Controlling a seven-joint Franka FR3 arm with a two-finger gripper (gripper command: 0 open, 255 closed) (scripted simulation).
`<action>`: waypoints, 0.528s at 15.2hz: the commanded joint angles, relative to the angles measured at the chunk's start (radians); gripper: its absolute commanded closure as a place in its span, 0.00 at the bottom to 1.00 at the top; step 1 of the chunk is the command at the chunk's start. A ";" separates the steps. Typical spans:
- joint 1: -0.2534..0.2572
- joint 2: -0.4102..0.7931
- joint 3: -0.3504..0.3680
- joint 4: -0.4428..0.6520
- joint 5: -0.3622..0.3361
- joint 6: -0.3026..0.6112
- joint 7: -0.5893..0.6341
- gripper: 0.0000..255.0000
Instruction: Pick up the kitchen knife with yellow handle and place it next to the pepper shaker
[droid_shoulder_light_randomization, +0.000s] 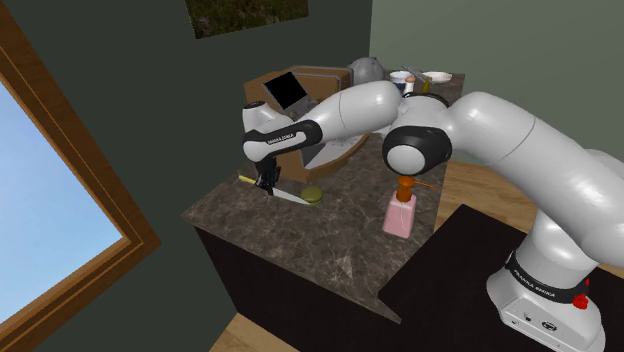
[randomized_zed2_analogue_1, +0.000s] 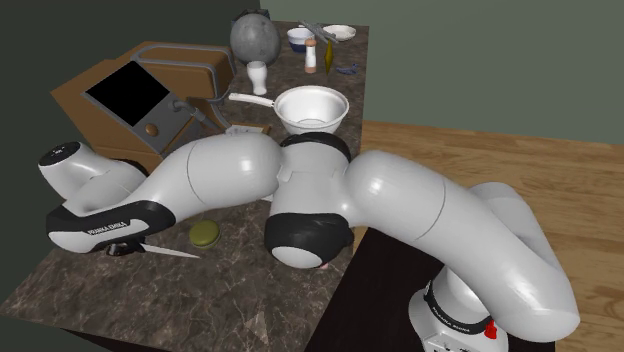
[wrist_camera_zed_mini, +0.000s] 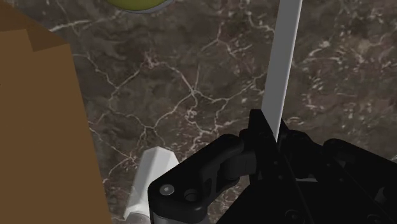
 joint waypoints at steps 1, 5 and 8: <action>-0.003 0.023 0.001 0.013 0.001 0.011 -0.001 1.00; -0.005 0.059 0.003 0.023 0.003 0.036 -0.002 1.00; -0.006 0.088 0.005 0.036 0.004 0.053 -0.001 1.00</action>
